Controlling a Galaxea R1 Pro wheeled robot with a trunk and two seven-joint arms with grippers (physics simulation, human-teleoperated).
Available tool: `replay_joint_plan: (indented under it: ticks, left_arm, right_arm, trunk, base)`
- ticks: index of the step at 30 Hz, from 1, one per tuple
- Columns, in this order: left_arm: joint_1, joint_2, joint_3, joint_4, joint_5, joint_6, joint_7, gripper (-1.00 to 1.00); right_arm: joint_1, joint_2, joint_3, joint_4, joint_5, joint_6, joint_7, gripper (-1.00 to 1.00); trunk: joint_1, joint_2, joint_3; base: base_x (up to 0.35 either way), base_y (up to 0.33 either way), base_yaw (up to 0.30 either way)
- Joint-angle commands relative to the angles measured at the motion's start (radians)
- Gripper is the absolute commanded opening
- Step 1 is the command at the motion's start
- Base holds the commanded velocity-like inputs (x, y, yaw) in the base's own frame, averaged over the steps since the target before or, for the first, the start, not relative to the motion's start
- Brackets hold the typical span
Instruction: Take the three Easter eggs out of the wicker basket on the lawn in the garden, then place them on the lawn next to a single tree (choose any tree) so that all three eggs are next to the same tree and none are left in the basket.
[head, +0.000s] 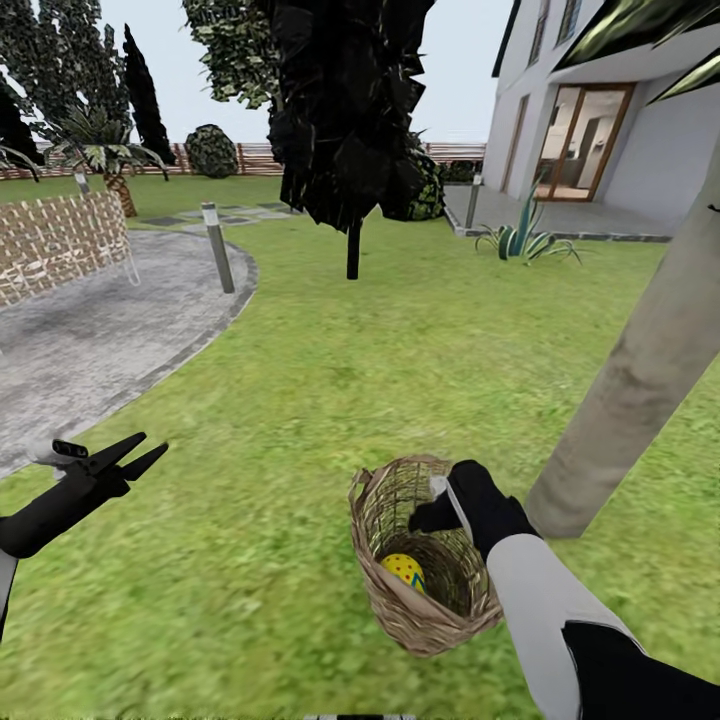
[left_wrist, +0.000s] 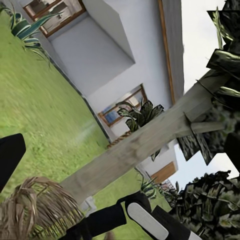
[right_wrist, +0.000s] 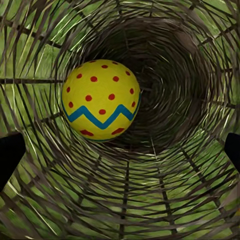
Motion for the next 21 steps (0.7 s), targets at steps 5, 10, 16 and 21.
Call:
replay_joint_plan:
  ticks: [5, 10, 16, 21]
  left_arm:
    - [-0.001, 0.000, -0.001, 0.001, 0.003, 0.008, -0.001, 1.00]
    - [-0.001, 0.000, -0.001, 0.001, 0.003, 0.009, -0.001, 1.00]
    - [-0.001, 0.001, -0.001, 0.001, 0.003, 0.009, -0.001, 1.00]
    - [-0.001, 0.001, -0.001, 0.001, 0.002, 0.009, -0.001, 1.00]
  right_arm:
    - [-0.001, 0.001, -0.004, -0.007, 0.015, -0.002, 0.003, 1.00]
    - [-0.004, 0.000, -0.004, -0.007, 0.015, -0.004, 0.003, 1.00]
    - [-0.007, 0.000, -0.004, -0.015, 0.014, -0.014, 0.003, 1.00]
    - [-0.009, 0.000, -0.004, -0.014, 0.015, -0.049, 0.004, 1.00]
  trunk:
    - [0.002, -0.002, -0.020]
    - [0.004, -0.003, -0.040]
    - [0.007, -0.004, -0.063]
    - [0.009, -0.005, -0.082]
  base:
    - [0.000, 0.000, 0.000]
    - [0.000, 0.000, 0.000]
    - [0.000, 0.000, 0.000]
    - [0.000, 0.000, 0.000]
